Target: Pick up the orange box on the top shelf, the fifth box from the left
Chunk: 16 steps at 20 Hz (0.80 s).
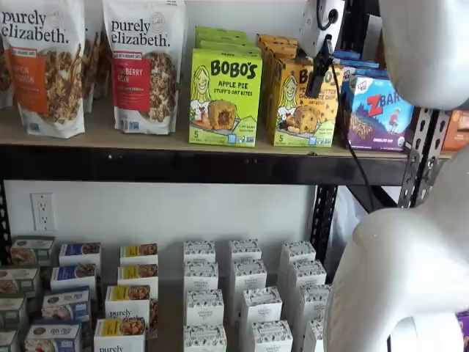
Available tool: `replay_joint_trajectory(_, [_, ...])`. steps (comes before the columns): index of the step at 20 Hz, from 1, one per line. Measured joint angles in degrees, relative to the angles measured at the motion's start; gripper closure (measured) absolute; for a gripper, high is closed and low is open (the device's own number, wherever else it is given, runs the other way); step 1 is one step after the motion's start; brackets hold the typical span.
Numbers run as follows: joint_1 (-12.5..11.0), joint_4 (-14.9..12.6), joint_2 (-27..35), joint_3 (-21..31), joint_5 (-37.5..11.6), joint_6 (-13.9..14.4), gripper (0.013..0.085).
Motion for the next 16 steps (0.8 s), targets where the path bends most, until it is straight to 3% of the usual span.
replay_joint_trajectory(5, [-0.2, 0.3, -0.6, 1.0, -1.1, -0.2, 0.0130])
replay_joint_trajectory(7, [-0.6, 0.8, -0.9, 1.4, -1.7, -0.5, 0.0210])
replay_joint_trajectory(16, [-1.4, 1.6, -1.4, 1.5, -2.0, -1.2, 0.0370])
